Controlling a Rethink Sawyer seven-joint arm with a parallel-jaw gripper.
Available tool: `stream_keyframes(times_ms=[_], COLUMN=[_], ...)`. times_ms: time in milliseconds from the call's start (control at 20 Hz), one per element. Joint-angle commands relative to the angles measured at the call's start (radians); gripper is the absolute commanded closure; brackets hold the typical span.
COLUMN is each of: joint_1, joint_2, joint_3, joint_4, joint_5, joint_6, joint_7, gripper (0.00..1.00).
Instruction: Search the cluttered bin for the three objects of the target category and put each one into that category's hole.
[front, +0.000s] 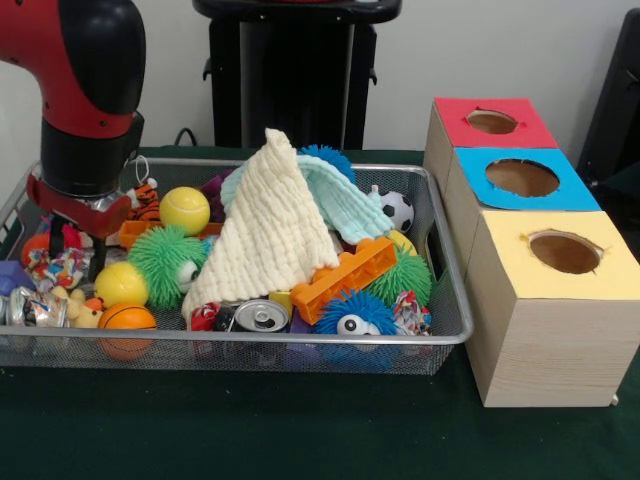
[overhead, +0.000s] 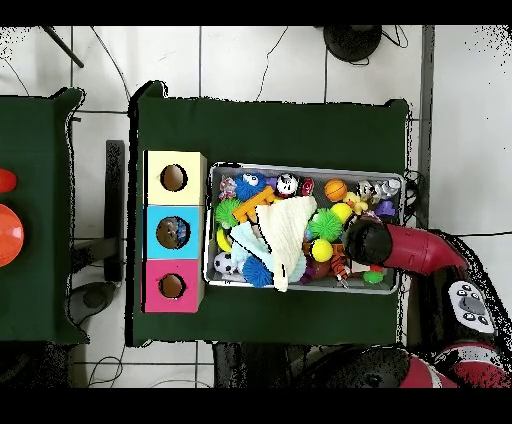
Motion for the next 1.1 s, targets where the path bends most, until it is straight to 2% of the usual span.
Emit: stream_keyframes(times_ms=[50, 300, 450, 700, 1100], joint_1=[-0.013, -0.031, -0.065, -0.060, -0.098], joint_2=[0.029, 0.035, 0.055, 0.057, 0.134], joint_3=[0.073, 0.096, 0.134, 0.132, 0.177], joint_4=[0.075, 0.080, 0.086, 0.108, 0.089], joint_5=[-0.032, -0.029, -0.013, -0.027, -0.046], joint_6=[0.109, 0.119, 0.146, 0.110, 0.061], joint_7=[-0.079, -0.103, -0.132, -0.096, -0.104], gripper=[0.00, 0.00, 0.00, 0.00, 0.00])
